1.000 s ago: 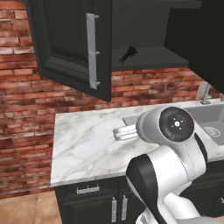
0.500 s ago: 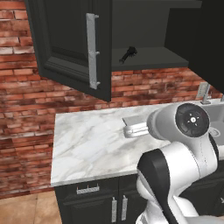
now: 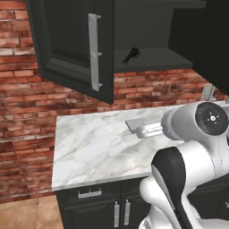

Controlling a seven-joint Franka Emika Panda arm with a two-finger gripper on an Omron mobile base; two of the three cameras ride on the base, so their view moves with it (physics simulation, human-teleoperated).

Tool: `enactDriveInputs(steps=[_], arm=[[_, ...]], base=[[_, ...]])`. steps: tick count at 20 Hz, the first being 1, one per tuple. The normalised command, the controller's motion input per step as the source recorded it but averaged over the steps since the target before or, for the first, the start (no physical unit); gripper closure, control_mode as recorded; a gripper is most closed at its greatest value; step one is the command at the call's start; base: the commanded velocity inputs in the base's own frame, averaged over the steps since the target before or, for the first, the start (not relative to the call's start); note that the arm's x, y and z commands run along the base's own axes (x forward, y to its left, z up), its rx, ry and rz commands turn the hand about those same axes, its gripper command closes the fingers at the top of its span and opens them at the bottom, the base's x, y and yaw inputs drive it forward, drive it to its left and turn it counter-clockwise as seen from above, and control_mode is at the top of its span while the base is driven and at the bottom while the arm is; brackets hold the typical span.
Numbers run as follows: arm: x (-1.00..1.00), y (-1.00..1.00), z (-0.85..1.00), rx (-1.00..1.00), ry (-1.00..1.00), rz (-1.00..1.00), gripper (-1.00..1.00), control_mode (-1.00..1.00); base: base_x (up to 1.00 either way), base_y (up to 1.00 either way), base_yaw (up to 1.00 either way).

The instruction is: Pick the dish brush and dish brush from the cabinet and place them on the counter.

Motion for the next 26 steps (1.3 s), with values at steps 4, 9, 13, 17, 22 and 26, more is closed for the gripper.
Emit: enactDriveInputs(steps=[4, 9, 13, 17, 22, 26], arm=[[0.03, -0.18, 0.0, 0.01, 0.01, 0.01, -1.0, -1.0], [0.04, -0.16, 0.0, 0.0, 0.01, 0.01, -1.0, -1.0], [0.08, -0.17, 0.01, 0.0, 0.0, 0.03, -1.0, -1.0], [0.15, -0.15, 0.08, 0.05, 0.0, 0.01, -1.0, -1.0], [0.17, -0.02, 0.07, 0.02, 0.02, -0.01, -1.0, -1.0], [0.12, 0.0, 0.15, 0.02, 0.0, -0.03, -1.0, -1.0]], base=[[0.0, 0.0, 0.0], [0.0, 0.0, 0.0], [0.0, 0.0, 0.0], [0.0, 0.0, 0.0], [0.0, 0.0, 0.0], [0.0, 0.0, 0.0]])
